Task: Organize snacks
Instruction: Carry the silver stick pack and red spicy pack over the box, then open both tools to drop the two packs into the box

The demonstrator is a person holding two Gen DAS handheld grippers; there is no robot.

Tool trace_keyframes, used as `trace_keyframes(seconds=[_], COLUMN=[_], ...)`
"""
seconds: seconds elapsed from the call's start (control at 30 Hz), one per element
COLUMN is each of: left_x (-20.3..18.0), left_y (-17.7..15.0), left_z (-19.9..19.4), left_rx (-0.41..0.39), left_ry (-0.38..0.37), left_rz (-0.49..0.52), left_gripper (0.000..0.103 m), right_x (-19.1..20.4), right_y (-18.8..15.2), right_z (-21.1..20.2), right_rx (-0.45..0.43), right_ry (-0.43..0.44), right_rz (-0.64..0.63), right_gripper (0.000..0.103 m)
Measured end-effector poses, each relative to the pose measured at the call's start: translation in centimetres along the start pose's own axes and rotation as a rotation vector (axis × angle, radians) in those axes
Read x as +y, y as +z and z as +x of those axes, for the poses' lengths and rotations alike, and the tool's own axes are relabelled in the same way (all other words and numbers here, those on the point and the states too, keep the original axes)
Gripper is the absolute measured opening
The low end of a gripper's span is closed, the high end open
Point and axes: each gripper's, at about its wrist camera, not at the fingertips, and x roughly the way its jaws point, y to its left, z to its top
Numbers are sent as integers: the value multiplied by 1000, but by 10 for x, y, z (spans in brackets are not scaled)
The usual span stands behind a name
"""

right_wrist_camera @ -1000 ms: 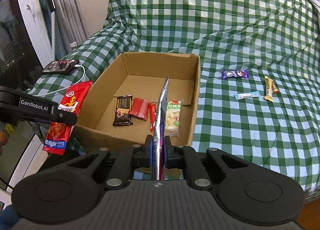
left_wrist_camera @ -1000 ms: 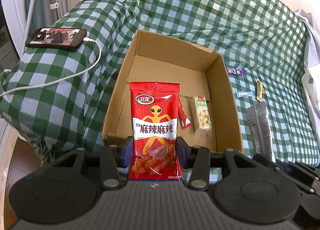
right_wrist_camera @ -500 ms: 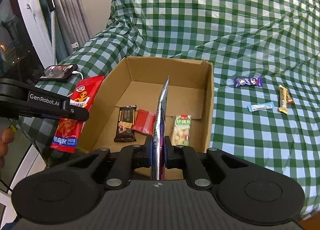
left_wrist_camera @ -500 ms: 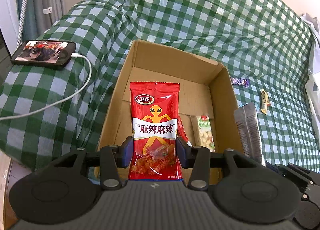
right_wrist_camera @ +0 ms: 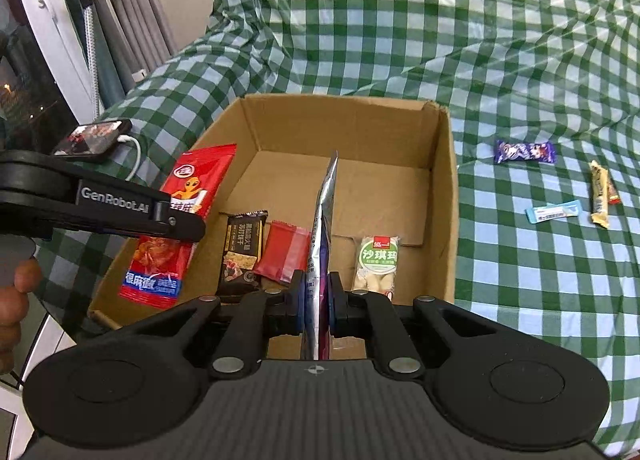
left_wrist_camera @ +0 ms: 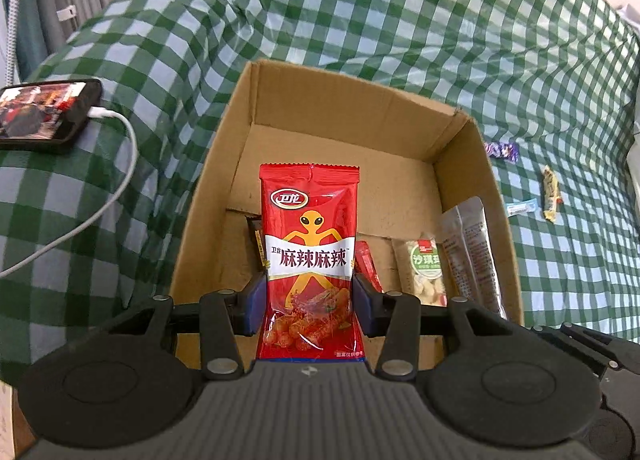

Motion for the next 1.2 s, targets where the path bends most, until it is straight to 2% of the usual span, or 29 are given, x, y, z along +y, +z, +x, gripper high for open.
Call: trace_keyframes(seconds=[0.27,0.3,0.37,0.4,0.43,0.47,0.53,0.6,0.83,0.97,1.2], left_x=[1,1,1,1,2,2,5,7,11,5,0], left_y=[4,4,4,4,4,3,2,-2,-34,-56,-89], left_z=[31,34,37,36,33,30,25,22,-10,-39,-90], left_rx=[44,50,34,24,1,-22,-39,-33,-20,-47,-108], left_ry=[19,17,21,28,39,52,68,86,96,114,111], left_rz=[13,18,39,48,44,35,30,25,18,44,62], left_gripper=[51,53,81,103,103,103,103,103,103,103,103], right_x=[-6,-7,-8,-9,-12,-15,-20,-21,-10,-1,16], right_y=[2,2,3,3,4,4,5,4,-11,-19,-39], right_z=[30,33,38,40,41,42,41,37,8,-16,-65], right_rx=[44,48,53,53,52,58,44,29,35,27,-5], right_ry=[4,4,2,-2,-5,-4,-30,-43,-37,-44,-46], right_rz=[13,16,26,36,50,66,102,99,95,110,92], right_gripper=[11,11,13,14,28,54,75,75,87,93,96])
